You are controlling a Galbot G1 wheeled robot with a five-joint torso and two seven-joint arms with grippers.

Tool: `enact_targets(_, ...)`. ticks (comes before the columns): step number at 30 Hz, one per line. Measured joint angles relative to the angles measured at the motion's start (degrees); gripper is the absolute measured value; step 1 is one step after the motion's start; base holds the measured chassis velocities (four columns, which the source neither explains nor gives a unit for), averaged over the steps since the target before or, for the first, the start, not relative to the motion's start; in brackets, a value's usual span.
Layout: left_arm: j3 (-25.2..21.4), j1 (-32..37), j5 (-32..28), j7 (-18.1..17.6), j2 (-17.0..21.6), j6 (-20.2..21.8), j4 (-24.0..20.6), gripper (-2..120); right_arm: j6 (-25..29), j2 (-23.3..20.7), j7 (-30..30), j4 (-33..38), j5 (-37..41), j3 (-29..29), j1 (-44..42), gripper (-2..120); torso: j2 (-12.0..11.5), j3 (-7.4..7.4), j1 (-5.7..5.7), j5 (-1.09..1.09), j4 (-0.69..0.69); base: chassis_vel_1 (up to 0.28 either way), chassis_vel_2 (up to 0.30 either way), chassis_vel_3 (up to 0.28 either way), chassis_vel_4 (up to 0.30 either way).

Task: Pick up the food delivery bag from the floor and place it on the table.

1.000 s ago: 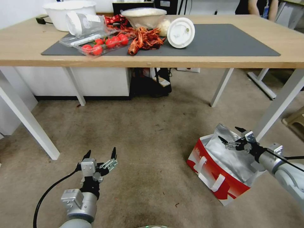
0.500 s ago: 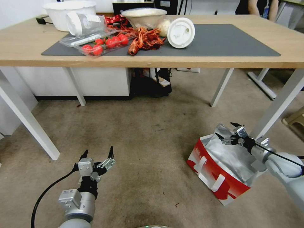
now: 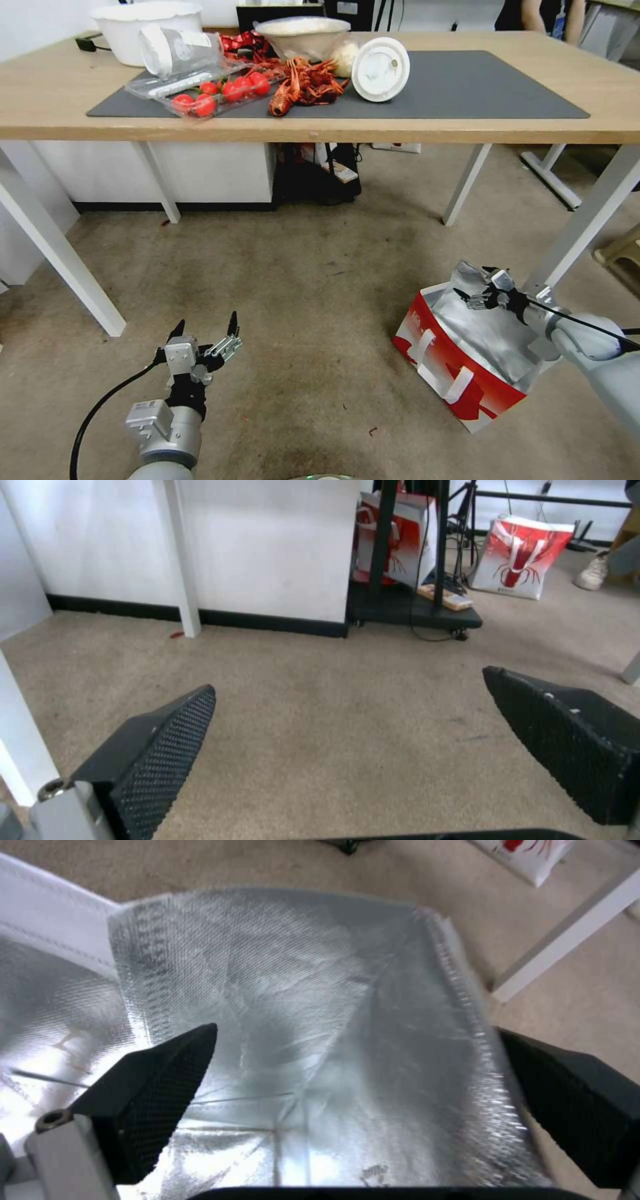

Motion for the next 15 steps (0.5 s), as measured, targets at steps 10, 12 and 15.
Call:
enact_targets(10, -0.46, 0.31, 0.38, 0.42, -0.16, -0.42, -0.17, 100, -3.06, 1.24, -0.64, -3.68, 0.17, -4.29, 5.40, 80, 0.01, 0.00, 0.00, -0.01, 0.01, 0.000, 0.000, 0.000, 0.000)
enact_targets(12, -0.74, 0.41, 0.33, 0.42, -0.15, -0.79, 0.00, 100, -3.28, 1.71, -0.96, -5.11, -0.11, -5.07, 6.62, 72, 0.01, 0.00, 0.00, 0.00, 0.00, 0.000, 0.000, 0.000, 0.000)
enact_targets(15, -0.87, 0.46, 0.30, 0.41, -0.11, -0.97, 0.14, 100, -3.30, 1.81, -1.01, -5.55, -0.20, -5.23, 6.97, 68, 0.01, 0.00, 0.00, 0.00, 0.00, 0.000, 0.000, 0.000, 0.000)
